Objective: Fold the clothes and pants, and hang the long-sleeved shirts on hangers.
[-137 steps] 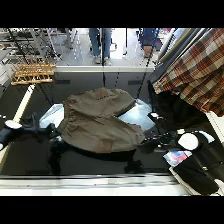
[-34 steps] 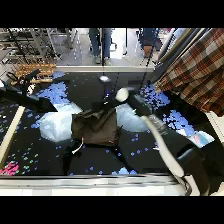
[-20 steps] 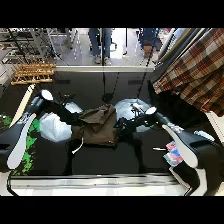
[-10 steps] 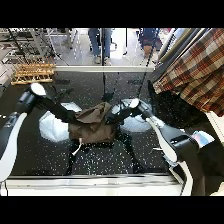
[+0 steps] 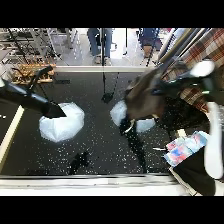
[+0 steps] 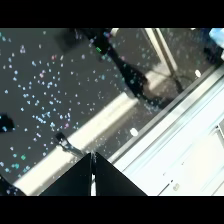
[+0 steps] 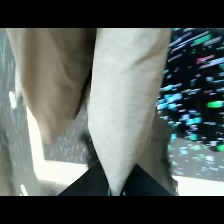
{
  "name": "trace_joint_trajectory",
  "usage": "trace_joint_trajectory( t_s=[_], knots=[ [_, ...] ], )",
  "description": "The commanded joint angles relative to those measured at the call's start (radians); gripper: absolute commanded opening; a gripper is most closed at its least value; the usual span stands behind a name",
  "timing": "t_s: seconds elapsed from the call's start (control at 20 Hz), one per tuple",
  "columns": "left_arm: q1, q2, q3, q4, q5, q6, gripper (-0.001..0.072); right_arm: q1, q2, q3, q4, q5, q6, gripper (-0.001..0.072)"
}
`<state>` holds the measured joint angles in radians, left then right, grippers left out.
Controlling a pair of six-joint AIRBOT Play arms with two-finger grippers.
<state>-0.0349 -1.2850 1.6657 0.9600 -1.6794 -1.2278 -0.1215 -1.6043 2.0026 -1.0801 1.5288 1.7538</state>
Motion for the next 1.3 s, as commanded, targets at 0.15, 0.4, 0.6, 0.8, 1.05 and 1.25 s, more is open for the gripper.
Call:
trace_joint_trajectory(
  t_s=[0.15,0.4,0.6,0.8,1.05,1.25],
  knots=[
    [0.002,0.100,0.000,0.002,-0.071,0.001,0.0010,-0.610,0.166,-0.050,0.024,0.262,-0.080,0.0007],
    [0.002,0.098,0.000,0.002,-0.068,0.024,0.0010,-1.050,0.290,-0.452,0.010,0.284,-0.227,0.0007],
    [0.002,0.098,0.000,0.014,-0.068,0.024,0.0010,-1.255,0.356,-0.940,-0.128,0.222,-0.277,0.0009],
    [0.002,0.098,0.000,0.028,-0.063,0.024,0.0009,-1.307,0.357,-1.100,-0.374,0.127,-0.307,0.0120],
    [0.002,0.098,0.000,0.028,-0.051,0.054,0.0010,-1.234,0.361,-0.817,-0.373,0.269,-0.240,0.0537],
    [0.002,0.098,0.000,0.074,-0.031,0.057,0.0010,-0.981,0.361,-0.493,-0.300,0.315,-0.186,0.0613]
  ],
)
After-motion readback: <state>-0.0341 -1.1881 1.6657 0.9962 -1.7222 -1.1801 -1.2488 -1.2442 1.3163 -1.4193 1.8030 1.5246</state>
